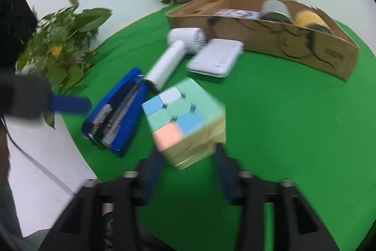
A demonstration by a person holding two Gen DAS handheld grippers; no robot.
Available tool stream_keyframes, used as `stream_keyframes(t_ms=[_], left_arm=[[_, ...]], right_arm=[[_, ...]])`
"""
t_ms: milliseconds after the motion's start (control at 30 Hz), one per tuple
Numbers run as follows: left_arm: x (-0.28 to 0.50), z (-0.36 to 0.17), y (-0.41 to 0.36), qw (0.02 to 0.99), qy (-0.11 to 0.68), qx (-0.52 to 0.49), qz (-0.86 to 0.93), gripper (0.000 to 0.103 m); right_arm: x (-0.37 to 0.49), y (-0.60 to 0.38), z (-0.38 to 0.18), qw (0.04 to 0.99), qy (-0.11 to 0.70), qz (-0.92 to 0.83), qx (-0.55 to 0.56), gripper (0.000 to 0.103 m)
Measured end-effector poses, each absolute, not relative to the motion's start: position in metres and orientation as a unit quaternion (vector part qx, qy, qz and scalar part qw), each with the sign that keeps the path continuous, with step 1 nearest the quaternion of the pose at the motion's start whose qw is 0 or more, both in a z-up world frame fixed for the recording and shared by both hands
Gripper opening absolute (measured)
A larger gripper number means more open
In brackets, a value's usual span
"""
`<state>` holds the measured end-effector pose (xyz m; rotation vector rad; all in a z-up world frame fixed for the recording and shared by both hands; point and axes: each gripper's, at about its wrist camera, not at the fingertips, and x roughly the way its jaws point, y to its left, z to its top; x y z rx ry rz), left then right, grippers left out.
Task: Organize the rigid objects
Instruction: 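Move the right tool to the pastel Rubik's cube, then grasp the Rubik's cube with the right tool and lift it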
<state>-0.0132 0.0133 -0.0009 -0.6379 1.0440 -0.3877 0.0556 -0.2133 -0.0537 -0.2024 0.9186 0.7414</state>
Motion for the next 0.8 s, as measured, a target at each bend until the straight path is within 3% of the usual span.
stream_keyframes(t_ms=[133,200,267,333,400,467,633,800], left_arm=[[0.008,-0.008,0.002,0.792,0.489,-0.309,-0.196,0.088],[0.021,-0.014,0.006,0.791,0.494,-0.314,-0.177,0.088],[0.033,-0.024,0.009,0.788,0.504,-0.318,-0.157,0.088],[0.042,-0.034,0.009,0.776,0.519,-0.323,-0.157,0.085],[0.051,-0.045,0.005,0.761,0.535,-0.33,-0.163,0.063],[0.056,-0.054,-0.001,0.746,0.548,-0.335,-0.174,0.049],[0.061,-0.067,-0.014,0.725,0.563,-0.345,-0.196,0.055],[0.068,-0.073,-0.013,0.72,0.567,-0.351,-0.194,0.065]], right_arm=[[0.067,-0.246,-0.057,0.828,0.44,0.343,-0.062,0.035],[0.067,-0.258,-0.053,0.835,0.419,0.353,-0.056,0.06],[0.065,-0.262,-0.047,0.836,0.403,0.368,-0.05,0.072],[0.065,-0.258,-0.046,0.831,0.401,0.381,-0.054,0.072],[0.066,-0.247,-0.049,0.827,0.404,0.386,-0.069,0.072],[0.068,-0.235,-0.053,0.819,0.406,0.397,-0.079,0.072],[0.069,-0.22,-0.055,0.818,0.398,0.398,-0.117,0.072],[0.079,-0.224,-0.058,0.808,0.417,0.398,-0.125,0.064]])
